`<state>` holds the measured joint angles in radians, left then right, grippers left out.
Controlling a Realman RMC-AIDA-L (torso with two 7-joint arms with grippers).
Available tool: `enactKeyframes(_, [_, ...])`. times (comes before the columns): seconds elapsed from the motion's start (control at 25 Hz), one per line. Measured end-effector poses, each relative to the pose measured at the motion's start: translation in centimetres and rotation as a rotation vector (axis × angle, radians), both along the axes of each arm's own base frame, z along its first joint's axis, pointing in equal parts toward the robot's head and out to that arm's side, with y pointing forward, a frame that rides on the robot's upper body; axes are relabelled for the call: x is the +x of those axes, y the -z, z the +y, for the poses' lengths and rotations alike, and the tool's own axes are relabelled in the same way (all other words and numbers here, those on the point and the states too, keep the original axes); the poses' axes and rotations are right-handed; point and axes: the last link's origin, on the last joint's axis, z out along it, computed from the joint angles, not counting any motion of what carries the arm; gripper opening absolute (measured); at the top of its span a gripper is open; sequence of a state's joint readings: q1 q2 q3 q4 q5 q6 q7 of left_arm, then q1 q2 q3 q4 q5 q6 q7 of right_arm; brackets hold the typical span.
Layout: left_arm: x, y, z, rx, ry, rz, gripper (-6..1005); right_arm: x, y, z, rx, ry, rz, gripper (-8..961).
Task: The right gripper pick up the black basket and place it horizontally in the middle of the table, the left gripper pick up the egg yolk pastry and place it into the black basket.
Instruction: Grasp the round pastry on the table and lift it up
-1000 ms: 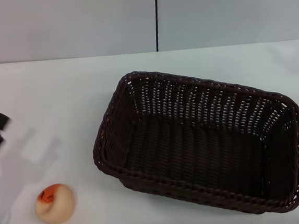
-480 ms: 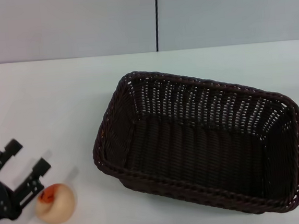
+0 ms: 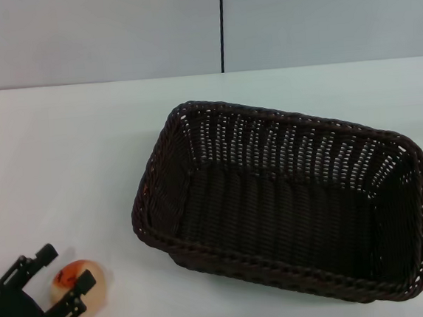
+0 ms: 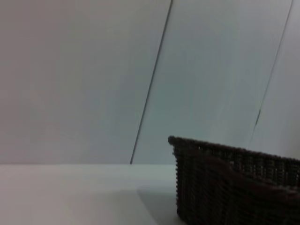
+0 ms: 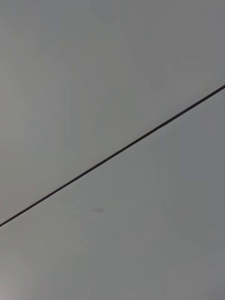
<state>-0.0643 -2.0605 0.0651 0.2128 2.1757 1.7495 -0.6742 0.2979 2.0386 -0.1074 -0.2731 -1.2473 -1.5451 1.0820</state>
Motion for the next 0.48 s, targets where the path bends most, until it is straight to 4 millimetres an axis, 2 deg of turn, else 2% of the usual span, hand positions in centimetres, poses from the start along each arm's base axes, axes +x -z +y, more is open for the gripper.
enactKeyframes(0.48, [-0.3,1.4,-0.9,-0.06,-0.023,0.025,767,0.2,0.5,0.7,-0.017,0.03,0.021,358])
